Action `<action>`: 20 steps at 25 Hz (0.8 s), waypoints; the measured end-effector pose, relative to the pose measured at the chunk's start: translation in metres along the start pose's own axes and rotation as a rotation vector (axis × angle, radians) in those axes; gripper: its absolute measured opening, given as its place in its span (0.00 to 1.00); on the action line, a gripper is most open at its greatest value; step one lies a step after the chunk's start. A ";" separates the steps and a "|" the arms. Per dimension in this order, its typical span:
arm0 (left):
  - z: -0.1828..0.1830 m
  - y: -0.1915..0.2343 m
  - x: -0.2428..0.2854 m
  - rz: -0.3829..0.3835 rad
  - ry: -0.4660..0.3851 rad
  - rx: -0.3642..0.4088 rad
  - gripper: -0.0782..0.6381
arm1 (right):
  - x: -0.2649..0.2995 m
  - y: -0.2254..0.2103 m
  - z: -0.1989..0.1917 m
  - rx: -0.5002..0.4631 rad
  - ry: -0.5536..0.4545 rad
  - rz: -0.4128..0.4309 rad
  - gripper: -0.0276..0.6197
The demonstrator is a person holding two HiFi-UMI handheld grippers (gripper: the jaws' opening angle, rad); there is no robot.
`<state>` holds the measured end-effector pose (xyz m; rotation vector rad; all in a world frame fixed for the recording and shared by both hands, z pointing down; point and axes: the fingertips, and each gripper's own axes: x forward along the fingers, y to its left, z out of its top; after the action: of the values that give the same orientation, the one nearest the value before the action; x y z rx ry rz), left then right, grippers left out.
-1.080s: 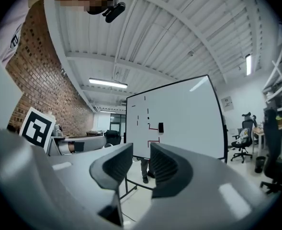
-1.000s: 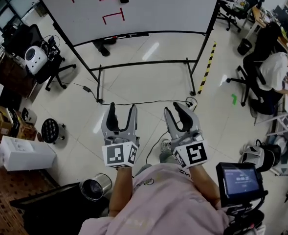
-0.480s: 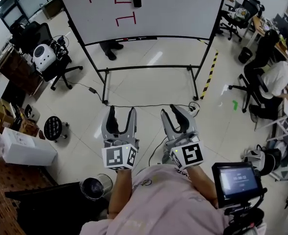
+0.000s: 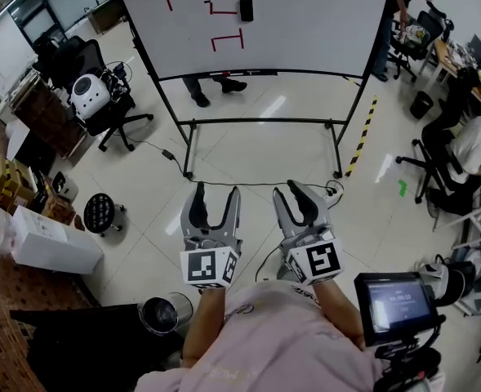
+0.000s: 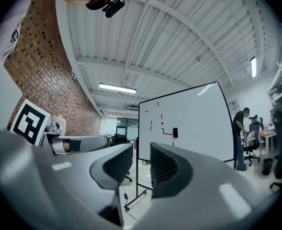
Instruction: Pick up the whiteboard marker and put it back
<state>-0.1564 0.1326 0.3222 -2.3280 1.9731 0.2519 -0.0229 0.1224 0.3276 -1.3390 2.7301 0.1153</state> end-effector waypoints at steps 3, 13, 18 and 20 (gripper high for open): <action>0.001 0.000 -0.002 -0.001 -0.004 0.001 0.50 | -0.001 -0.001 0.001 -0.005 -0.002 -0.010 0.22; 0.002 -0.014 -0.008 -0.021 -0.004 0.016 0.50 | -0.015 -0.009 0.013 -0.102 -0.040 -0.049 0.22; 0.006 -0.028 -0.015 -0.041 -0.012 0.038 0.50 | -0.023 -0.014 0.009 -0.090 -0.018 -0.078 0.21; 0.005 -0.030 -0.018 -0.042 -0.009 0.039 0.50 | -0.028 -0.015 0.006 -0.086 -0.018 -0.087 0.21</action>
<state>-0.1304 0.1562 0.3194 -2.3369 1.9052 0.2183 0.0065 0.1355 0.3245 -1.4691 2.6753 0.2391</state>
